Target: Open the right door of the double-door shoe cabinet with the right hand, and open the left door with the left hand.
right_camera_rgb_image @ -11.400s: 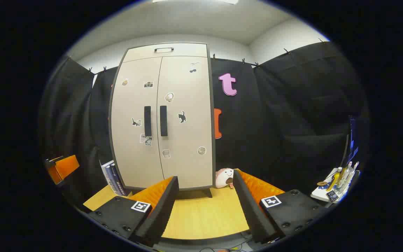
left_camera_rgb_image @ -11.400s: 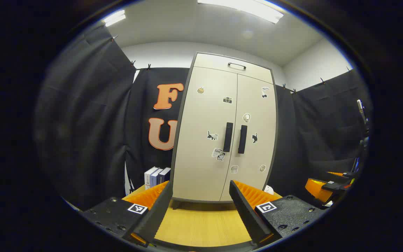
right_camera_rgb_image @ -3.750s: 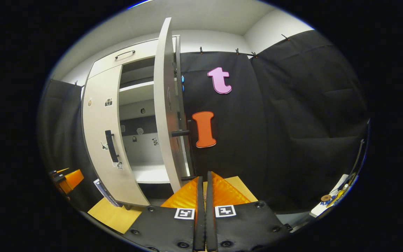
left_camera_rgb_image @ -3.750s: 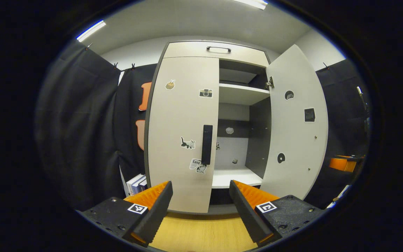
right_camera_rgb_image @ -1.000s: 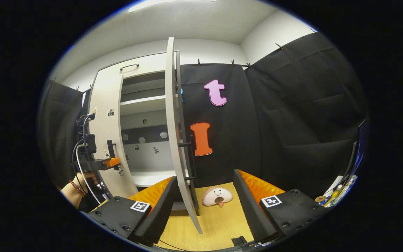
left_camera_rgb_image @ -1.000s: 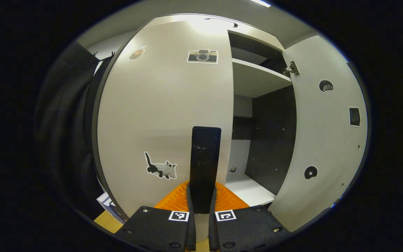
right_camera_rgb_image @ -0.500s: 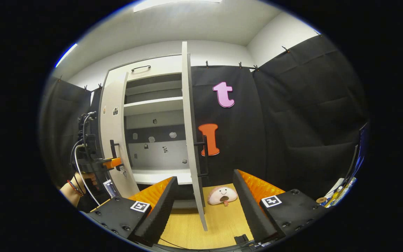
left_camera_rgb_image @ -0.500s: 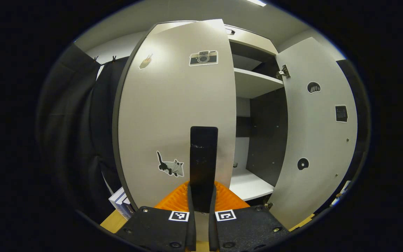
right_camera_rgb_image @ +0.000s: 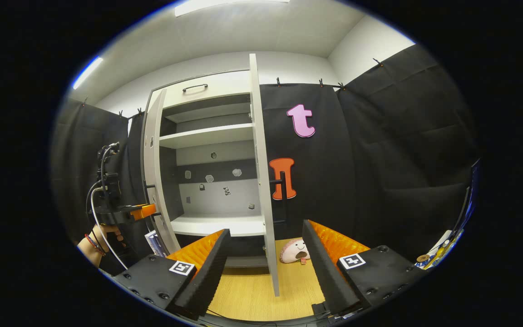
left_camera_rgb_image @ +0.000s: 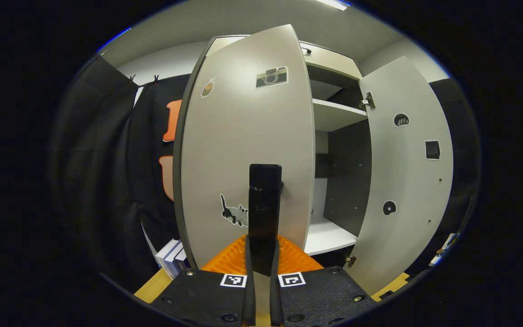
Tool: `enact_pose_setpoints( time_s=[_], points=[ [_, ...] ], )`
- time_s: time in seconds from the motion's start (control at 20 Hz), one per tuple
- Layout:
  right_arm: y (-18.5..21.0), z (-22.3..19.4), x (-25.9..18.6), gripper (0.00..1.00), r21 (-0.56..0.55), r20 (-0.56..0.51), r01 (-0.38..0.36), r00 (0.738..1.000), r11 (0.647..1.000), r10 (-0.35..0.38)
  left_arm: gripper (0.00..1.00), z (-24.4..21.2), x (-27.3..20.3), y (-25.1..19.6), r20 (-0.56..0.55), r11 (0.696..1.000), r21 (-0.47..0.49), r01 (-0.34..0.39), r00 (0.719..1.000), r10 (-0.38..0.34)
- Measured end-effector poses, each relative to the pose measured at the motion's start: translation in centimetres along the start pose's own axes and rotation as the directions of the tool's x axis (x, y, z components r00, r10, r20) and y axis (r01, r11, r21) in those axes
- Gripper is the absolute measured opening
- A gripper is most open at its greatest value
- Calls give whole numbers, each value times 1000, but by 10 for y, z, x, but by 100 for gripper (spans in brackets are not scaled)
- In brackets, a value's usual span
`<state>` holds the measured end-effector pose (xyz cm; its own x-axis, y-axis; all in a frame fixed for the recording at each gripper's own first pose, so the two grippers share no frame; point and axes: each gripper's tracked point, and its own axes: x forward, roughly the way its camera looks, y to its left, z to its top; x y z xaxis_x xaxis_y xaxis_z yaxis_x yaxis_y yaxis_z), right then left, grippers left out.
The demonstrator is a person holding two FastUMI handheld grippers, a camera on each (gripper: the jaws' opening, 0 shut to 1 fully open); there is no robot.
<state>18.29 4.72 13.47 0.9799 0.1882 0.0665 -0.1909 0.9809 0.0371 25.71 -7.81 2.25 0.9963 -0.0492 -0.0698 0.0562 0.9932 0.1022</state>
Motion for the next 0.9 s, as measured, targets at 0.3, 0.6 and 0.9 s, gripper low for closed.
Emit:
enact_pose_setpoints(
  time_s=[0.3, 0.6, 0.9],
  points=[
    [8, -2, 4, 92, 6, -8, -28, 1000, 1000, 28, 10, 1, -17, 14, 1, 999, 9, -35, 999, 35],
    [19, -3, 9, 91, -6, -10, -54, 998, 999, 54, 7, 4, -33, 35, 18, 998, 9, -65, 998, 65],
    [39, -5, 11, 99, 7, -8, -77, 997, 997, 77, 5, 4, -39, 46, 25, 999, 0, -40, 999, 40]
  ],
)
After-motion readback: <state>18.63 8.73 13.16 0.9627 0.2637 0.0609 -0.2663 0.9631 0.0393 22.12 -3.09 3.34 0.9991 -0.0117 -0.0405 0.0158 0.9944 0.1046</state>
